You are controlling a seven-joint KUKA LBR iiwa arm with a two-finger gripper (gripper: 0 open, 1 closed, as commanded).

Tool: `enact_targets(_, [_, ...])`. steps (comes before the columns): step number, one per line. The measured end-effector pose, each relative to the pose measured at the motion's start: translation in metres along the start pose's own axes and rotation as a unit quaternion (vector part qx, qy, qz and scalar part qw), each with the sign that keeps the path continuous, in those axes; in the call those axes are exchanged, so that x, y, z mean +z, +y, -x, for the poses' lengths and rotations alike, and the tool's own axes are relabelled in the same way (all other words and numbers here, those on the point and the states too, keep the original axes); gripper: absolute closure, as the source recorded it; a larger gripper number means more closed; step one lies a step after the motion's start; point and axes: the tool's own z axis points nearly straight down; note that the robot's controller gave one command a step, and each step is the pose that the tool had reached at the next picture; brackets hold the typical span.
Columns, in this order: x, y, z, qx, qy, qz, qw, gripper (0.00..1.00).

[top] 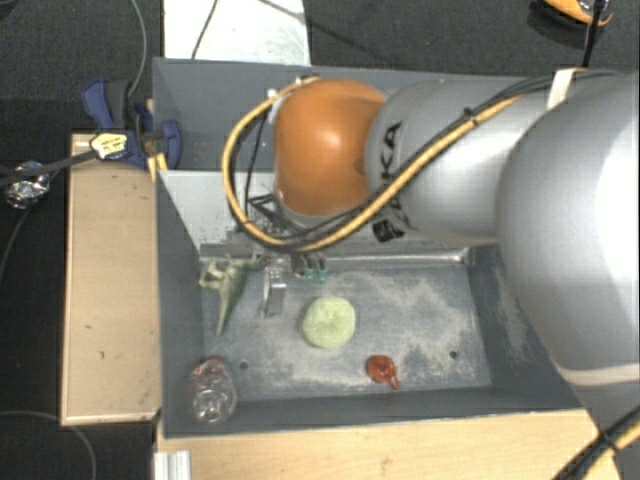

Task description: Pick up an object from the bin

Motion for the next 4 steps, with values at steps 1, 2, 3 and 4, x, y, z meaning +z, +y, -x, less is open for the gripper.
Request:
enact_targets(1, [-0.005, -0.001, 0.002, 0.002, -0.0035, 0.001, 1.0000, 0.00])
enact_targets(2, [-0.007, -0.016, -0.008, -0.096, -0.0026, 0.001, 0.9953, 0.00])
enact_targets(3, [-0.005, -0.041, -0.008, -0.173, -0.0033, 0.000, 0.9849, 0.00])
enact_targets(4, [0.001, -0.063, -0.013, -0.100, -0.0032, 0.001, 0.9949, 0.00])
